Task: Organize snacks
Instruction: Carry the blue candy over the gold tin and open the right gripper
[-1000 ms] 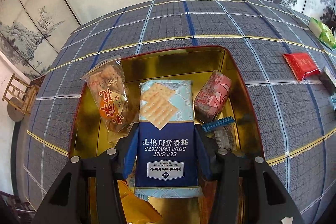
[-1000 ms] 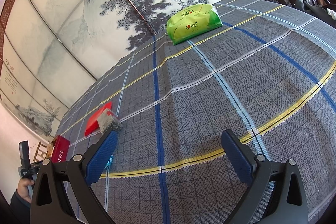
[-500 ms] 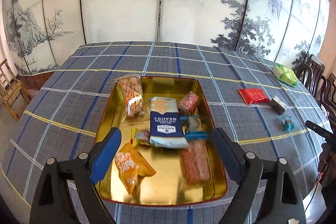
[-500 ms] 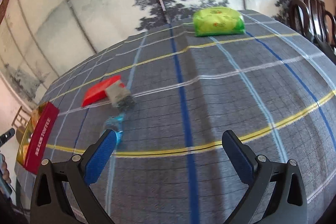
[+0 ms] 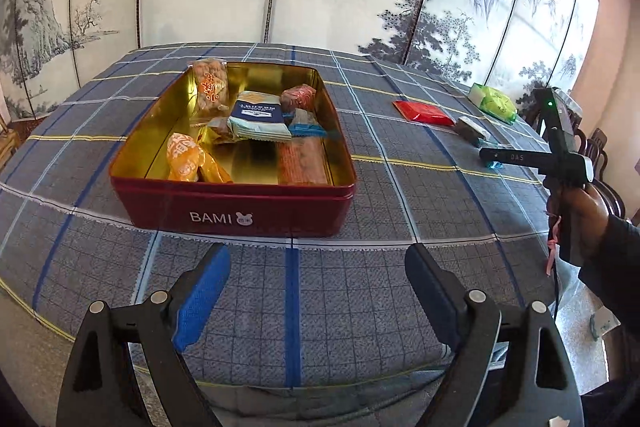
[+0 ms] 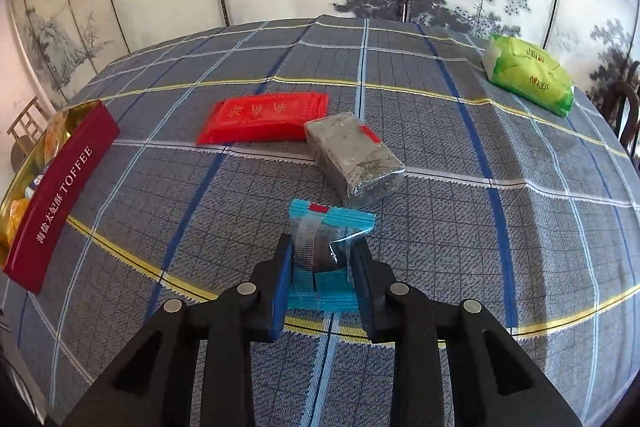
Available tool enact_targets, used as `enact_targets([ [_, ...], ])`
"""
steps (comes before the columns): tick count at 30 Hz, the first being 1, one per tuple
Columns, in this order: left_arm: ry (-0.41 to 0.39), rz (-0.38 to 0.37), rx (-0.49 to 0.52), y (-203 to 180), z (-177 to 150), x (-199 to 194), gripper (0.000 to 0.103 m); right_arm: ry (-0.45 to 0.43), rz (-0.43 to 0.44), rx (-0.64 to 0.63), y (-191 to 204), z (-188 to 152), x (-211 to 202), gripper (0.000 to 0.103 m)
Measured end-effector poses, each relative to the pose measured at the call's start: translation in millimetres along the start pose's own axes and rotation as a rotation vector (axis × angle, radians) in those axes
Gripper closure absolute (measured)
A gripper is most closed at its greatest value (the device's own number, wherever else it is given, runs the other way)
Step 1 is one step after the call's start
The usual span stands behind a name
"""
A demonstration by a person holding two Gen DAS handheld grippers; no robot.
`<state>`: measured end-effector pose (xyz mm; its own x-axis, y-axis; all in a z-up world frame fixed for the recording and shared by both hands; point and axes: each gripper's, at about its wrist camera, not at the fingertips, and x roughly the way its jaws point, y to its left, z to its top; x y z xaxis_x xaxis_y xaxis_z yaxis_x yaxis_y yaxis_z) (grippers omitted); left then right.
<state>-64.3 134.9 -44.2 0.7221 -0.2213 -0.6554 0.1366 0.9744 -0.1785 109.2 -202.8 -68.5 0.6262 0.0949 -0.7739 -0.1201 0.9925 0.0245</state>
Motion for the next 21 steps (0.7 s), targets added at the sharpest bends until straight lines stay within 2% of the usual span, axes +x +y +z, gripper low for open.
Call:
enact_targets([
  [5,-0.057,-0.002,-0.034,4,-5,-11,0.017,-0.044,-0.068,-0.037,15,2,-15,0.075],
  [11,-0.026,0.008,-0.08,9,-17,-9,0.018,-0.073,-0.085,-0.038,39,24,-19,0.076],
  [21,0.015,0.064,-0.111,20,-38,-17,0.018,-0.095,-0.076,-0.096,112,61,-4,0.076],
])
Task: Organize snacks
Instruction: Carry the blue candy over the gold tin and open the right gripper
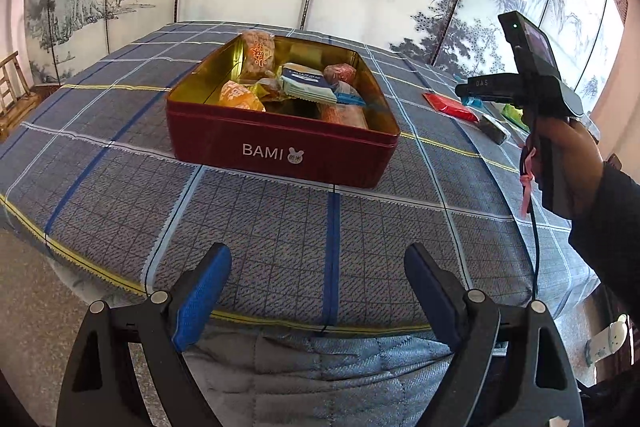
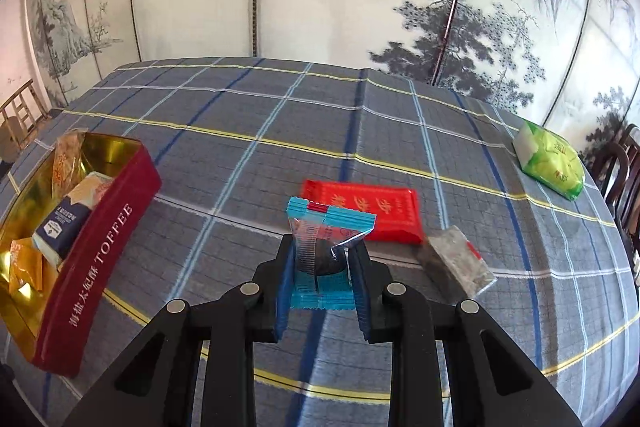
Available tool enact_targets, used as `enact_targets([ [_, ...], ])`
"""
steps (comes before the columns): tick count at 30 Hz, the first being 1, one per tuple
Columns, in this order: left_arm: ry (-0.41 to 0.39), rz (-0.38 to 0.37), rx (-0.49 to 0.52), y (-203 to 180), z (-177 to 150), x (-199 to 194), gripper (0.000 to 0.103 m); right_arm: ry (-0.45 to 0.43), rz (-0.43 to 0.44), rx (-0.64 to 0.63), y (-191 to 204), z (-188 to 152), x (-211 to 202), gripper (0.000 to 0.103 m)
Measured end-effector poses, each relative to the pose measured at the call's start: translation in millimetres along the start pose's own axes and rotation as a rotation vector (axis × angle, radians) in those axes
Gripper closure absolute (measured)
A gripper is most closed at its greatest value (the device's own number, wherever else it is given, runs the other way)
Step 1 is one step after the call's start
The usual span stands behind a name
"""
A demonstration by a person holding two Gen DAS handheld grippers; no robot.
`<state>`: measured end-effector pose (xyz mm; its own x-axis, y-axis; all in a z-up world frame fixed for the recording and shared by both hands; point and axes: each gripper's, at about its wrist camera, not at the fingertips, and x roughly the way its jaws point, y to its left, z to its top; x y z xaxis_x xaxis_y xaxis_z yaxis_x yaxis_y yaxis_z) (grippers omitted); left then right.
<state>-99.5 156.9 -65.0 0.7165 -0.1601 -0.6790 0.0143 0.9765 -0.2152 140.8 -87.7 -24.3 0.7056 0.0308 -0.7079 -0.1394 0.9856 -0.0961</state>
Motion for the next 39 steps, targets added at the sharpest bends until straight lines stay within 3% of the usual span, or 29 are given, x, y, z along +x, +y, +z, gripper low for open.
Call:
enact_targets([
  [19,0.006,0.02,-0.04,20,-12,-9,0.018,-0.018,0.064,-0.069,91,30,-3,0.076],
  [31,-0.016,0.028,-0.056,30,-20,-17,0.018,-0.019,0.119,-0.103,129,30,-16,0.076],
  [39,-0.019,0.032,-0.075,39,-23,-20,0.018,0.002,0.213,-0.127,158,20,-29,0.075],
])
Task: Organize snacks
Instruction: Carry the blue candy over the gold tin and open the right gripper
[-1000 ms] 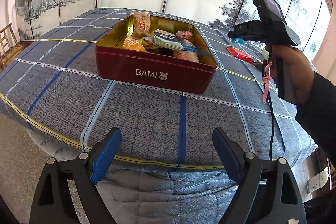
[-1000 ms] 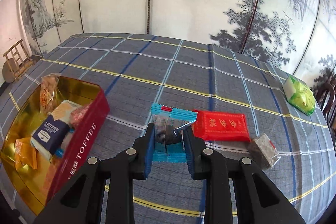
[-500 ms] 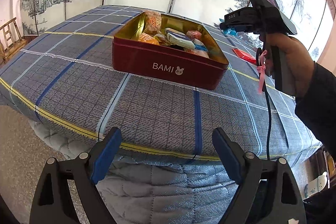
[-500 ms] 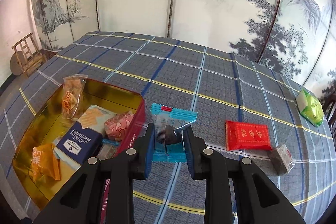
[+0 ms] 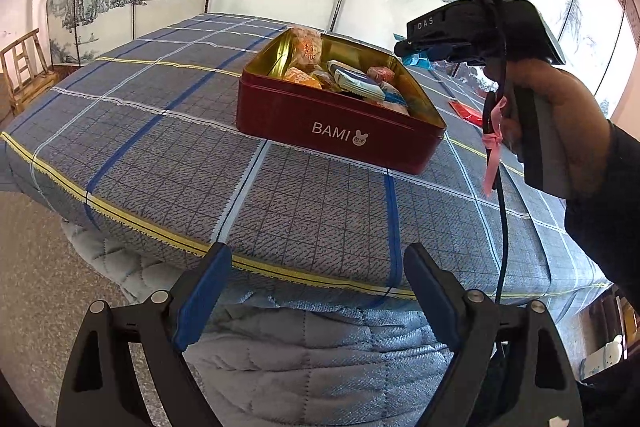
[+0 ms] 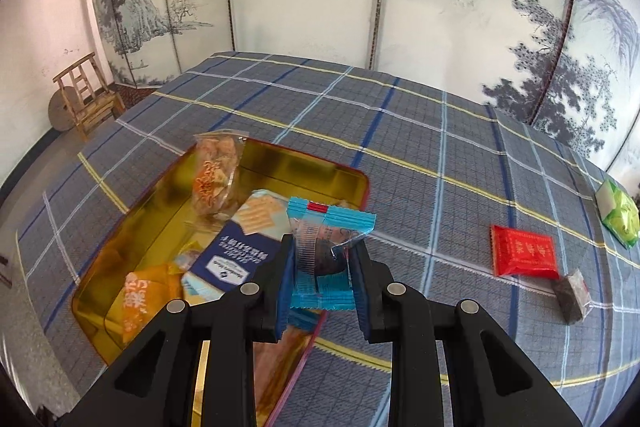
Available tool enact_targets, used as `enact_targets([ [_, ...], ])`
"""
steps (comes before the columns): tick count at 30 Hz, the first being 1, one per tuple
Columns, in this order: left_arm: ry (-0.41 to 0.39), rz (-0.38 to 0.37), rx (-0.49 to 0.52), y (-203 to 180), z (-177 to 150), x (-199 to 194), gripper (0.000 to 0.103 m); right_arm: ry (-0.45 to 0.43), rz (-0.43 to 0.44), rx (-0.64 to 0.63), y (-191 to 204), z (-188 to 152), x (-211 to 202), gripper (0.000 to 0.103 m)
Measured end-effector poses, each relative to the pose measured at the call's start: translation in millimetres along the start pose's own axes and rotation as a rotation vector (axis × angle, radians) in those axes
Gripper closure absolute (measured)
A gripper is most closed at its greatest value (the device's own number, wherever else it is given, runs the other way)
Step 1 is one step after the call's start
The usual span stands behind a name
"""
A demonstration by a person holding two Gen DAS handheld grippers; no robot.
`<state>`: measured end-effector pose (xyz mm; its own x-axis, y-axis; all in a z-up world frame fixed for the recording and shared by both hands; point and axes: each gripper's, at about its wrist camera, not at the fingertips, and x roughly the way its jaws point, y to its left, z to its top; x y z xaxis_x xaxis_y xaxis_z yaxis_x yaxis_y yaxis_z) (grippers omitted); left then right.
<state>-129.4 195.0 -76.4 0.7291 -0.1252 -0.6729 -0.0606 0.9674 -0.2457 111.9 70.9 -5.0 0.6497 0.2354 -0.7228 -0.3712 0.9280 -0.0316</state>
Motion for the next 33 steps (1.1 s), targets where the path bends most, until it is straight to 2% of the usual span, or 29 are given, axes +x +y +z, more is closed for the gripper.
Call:
enact_targets([
  [12,0.012,0.001,-0.001,3,-7,-2,0.018,0.096,0.134,-0.063,54,-38,4,0.075],
  [33,0.042,-0.005,-0.001,2,-7,5,0.018,0.15,0.185,-0.076,71,-57,14,0.075],
])
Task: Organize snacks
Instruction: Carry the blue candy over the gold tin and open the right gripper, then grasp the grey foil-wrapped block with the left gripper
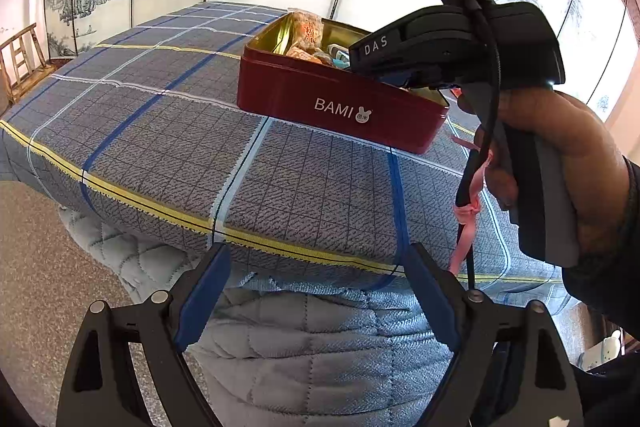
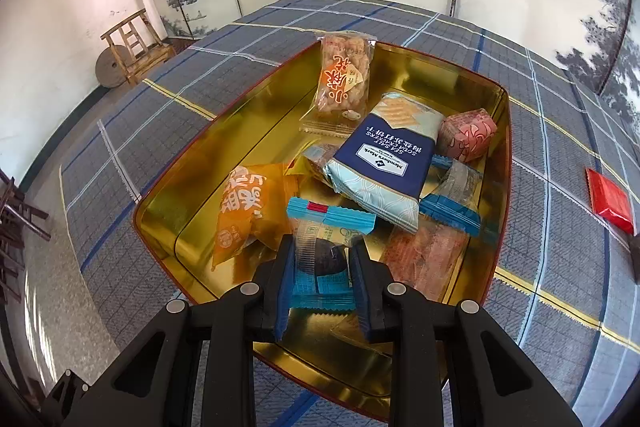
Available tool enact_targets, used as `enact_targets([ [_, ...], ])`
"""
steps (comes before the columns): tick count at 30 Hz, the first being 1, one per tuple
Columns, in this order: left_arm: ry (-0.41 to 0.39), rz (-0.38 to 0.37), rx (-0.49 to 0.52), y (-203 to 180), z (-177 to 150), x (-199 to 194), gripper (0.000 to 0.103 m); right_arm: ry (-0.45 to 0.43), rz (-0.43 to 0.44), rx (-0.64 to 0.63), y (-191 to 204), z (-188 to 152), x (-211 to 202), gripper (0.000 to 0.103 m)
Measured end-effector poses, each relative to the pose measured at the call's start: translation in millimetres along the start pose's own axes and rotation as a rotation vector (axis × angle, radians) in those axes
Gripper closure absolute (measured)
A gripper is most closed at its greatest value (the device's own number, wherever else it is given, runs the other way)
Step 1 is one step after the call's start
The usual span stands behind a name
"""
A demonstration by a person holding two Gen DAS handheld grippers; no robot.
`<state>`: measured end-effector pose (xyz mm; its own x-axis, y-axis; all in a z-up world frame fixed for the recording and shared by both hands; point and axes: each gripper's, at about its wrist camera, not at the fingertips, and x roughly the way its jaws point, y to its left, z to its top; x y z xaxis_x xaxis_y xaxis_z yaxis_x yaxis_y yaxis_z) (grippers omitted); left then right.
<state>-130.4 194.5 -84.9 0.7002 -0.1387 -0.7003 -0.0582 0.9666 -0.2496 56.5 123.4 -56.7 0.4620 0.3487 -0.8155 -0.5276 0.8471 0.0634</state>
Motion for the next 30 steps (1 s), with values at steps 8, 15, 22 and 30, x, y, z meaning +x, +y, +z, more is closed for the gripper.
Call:
enact_targets([
  [8,0.009,0.001,0.0,1,0,3,0.018,0.002,0.004,0.0,1,0,0,0.075],
  [15,0.015,0.002,0.003,1,-1,5,0.018,0.002,0.009,-0.002,1,1,1,0.075],
  [22,0.0,0.024,0.018,-3,-1,-1,0.018,-0.005,0.073,0.026,-5,0,-8,0.071],
  [30,-0.048,0.02,0.122,-26,10,-13,0.018,-0.285,0.003,0.105,-94,-20,-91,0.019],
])
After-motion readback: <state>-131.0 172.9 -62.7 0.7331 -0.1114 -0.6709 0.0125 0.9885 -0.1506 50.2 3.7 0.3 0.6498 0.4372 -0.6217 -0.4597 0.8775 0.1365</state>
